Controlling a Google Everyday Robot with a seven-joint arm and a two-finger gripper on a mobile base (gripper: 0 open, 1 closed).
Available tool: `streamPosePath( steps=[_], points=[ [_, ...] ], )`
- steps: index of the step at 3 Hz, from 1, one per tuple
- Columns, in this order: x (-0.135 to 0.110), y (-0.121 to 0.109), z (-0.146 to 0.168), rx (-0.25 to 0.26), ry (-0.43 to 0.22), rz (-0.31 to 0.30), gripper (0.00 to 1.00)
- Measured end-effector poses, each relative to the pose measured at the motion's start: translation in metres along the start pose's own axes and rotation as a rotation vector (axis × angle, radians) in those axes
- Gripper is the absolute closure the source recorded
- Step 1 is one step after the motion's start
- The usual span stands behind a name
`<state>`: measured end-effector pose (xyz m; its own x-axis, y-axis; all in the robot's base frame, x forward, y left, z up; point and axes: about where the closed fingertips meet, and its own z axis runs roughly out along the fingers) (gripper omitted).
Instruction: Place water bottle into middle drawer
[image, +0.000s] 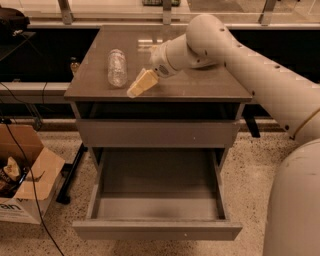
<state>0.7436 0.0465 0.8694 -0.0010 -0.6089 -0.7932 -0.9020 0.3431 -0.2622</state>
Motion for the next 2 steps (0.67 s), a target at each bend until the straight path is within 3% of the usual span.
streamPosePath(
  steps=[2],
  points=[
    [-0.007, -0.003, 0.053, 0.006, -0.056, 0.019, 0.00]
  ],
)
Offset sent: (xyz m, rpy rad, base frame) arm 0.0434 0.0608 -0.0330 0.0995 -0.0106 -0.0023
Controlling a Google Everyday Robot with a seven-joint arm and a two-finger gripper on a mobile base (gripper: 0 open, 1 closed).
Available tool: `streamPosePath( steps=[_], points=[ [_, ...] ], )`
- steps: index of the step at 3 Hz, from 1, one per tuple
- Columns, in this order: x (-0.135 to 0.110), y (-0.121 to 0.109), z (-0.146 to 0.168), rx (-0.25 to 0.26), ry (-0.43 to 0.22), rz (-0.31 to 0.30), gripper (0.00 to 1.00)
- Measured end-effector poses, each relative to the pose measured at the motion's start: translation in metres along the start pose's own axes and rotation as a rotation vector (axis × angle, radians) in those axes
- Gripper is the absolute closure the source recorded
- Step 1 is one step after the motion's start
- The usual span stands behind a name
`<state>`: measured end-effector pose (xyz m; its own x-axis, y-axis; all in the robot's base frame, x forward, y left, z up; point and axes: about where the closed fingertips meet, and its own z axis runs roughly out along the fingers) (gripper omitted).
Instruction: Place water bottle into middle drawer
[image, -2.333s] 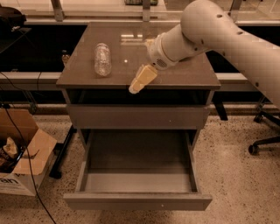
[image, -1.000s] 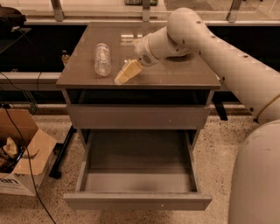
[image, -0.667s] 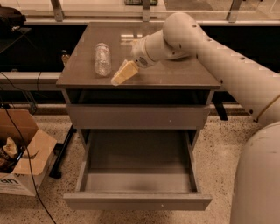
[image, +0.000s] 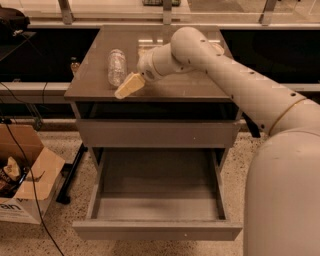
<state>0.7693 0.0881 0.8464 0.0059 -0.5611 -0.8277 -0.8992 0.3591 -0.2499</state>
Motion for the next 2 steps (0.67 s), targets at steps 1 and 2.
streamPosePath(
  steps=[1, 2],
  points=[
    [-0.008, -0.001, 0.029, -0.012, -0.046, 0.012, 0.00],
    [-0.019, -0.004, 0.041, -0.004, -0.094, 0.016, 0.00]
  ],
)
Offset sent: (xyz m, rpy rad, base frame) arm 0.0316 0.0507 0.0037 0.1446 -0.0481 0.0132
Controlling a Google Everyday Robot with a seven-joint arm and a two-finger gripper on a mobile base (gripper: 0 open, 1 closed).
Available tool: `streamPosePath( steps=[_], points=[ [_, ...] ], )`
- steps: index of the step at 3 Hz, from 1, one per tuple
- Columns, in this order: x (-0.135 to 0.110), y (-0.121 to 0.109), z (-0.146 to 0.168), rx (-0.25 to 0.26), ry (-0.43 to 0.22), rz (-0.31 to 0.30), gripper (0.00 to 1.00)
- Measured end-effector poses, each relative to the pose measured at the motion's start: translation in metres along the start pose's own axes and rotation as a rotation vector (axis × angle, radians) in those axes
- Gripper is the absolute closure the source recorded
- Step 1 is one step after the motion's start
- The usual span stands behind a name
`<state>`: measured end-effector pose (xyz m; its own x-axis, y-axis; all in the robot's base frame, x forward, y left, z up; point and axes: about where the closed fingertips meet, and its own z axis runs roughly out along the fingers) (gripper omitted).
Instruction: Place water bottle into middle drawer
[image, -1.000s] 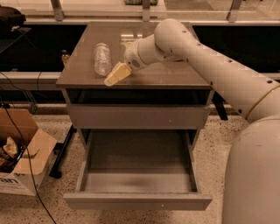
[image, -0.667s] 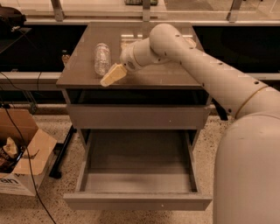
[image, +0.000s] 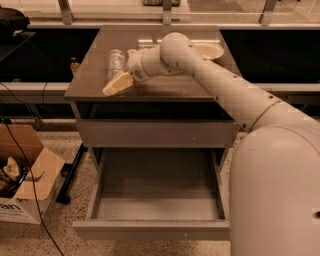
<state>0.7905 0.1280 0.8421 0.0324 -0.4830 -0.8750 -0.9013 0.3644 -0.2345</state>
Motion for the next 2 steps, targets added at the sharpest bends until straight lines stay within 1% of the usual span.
streamPosePath(
  steps=[1, 2],
  points=[
    [-0.0111, -0.0076, 0.0154, 0.005, -0.082, 0.022, 0.04],
    [-0.0138, -0.0144, 0.0215, 0.017, -0.116, 0.045, 0.27]
  ],
)
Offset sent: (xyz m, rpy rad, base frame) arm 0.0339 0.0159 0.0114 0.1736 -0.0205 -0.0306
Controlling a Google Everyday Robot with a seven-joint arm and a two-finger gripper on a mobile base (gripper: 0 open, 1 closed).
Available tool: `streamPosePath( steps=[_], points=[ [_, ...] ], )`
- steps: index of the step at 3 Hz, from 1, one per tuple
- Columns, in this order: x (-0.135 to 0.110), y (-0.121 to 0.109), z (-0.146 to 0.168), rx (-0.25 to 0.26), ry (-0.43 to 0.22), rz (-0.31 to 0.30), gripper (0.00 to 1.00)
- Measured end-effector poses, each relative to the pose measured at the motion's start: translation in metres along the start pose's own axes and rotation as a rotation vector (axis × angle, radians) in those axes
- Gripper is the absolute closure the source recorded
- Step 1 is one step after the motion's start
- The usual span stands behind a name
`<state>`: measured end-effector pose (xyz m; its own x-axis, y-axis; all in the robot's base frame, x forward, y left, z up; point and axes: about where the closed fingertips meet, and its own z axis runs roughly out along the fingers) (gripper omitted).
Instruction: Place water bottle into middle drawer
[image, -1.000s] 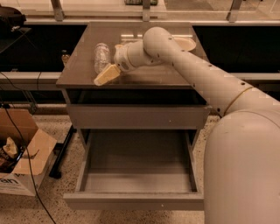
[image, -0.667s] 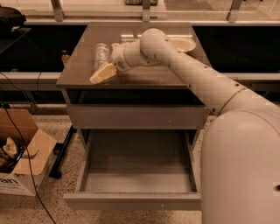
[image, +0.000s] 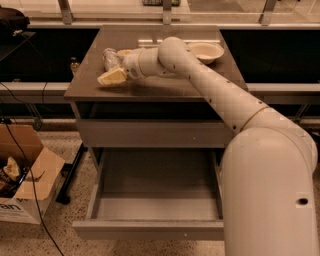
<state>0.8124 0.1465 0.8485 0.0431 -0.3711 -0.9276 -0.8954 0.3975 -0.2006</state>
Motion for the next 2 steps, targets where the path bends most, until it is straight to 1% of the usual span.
streamPosePath(
  steps=[1, 2],
  points=[
    [0.004, -0.008, -0.004, 0.039, 0.009, 0.019, 0.50],
    [0.001, -0.014, -0.027, 0.106, 0.030, 0.003, 0.81]
  ],
)
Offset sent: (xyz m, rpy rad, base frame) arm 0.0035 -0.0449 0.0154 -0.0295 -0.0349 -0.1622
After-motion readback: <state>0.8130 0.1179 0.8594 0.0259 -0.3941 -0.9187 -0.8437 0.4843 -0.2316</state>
